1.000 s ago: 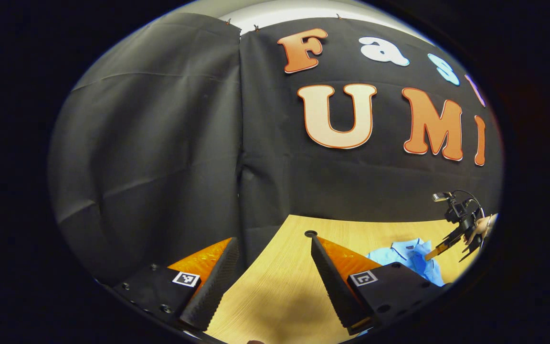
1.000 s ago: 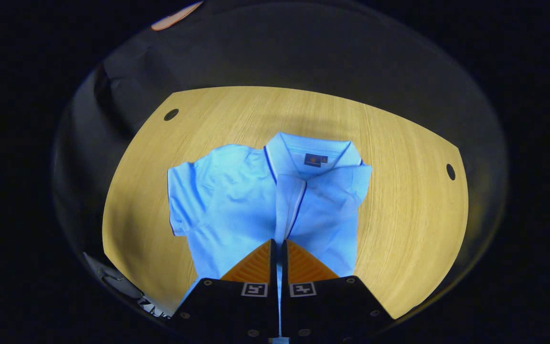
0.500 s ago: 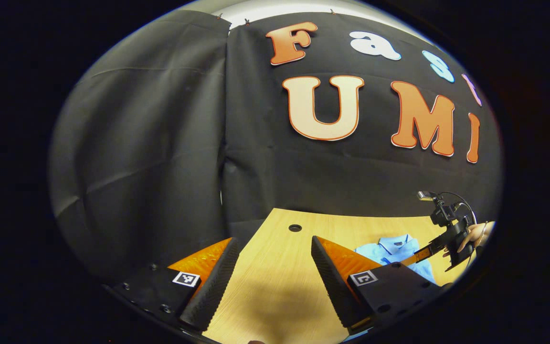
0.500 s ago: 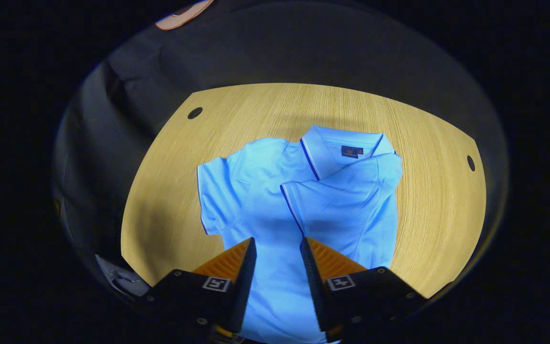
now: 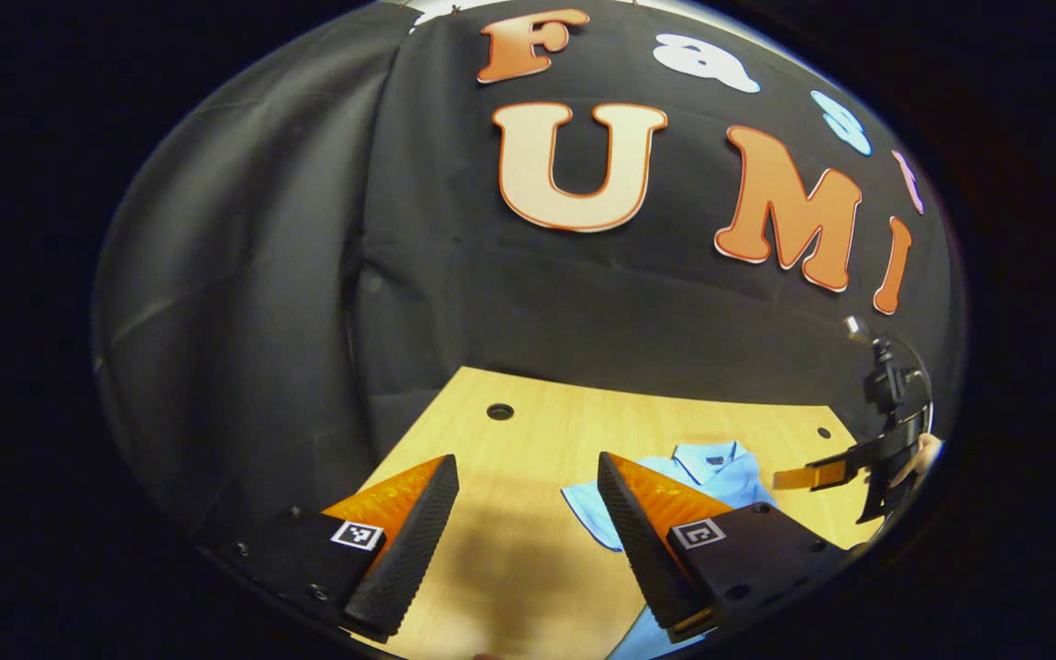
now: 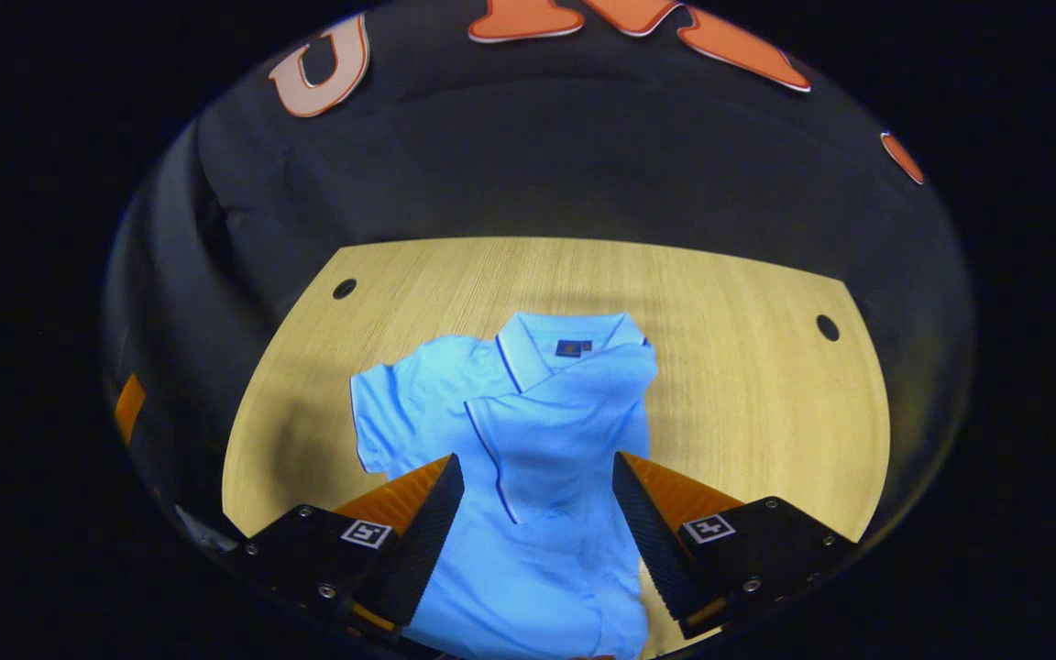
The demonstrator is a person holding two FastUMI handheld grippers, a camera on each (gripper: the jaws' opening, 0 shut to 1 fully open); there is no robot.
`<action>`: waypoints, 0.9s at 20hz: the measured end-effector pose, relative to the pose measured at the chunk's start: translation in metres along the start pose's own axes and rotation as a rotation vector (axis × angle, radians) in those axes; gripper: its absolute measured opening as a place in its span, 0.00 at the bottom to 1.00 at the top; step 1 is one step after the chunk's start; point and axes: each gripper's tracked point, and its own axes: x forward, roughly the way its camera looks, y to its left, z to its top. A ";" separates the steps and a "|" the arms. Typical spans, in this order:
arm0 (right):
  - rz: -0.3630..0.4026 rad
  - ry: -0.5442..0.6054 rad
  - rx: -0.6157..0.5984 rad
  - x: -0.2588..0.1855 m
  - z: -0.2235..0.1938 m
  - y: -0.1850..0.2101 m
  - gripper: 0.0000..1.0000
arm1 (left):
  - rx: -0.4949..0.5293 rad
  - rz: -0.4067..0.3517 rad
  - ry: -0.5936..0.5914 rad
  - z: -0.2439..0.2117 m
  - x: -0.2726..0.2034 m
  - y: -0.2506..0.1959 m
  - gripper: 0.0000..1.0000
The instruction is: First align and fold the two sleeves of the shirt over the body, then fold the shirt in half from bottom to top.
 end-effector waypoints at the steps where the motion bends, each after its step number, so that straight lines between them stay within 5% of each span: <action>1: -0.013 -0.028 0.004 -0.009 0.005 -0.009 0.99 | 0.015 0.003 0.020 -0.004 0.009 -0.004 0.97; 10: -0.019 -0.101 0.148 -0.066 -0.009 -0.066 0.99 | -0.010 -0.114 0.339 -0.059 0.084 -0.078 0.99; 18: -0.074 -0.097 0.269 -0.086 -0.050 -0.129 0.99 | -0.058 -0.077 0.661 -0.130 0.152 -0.103 0.99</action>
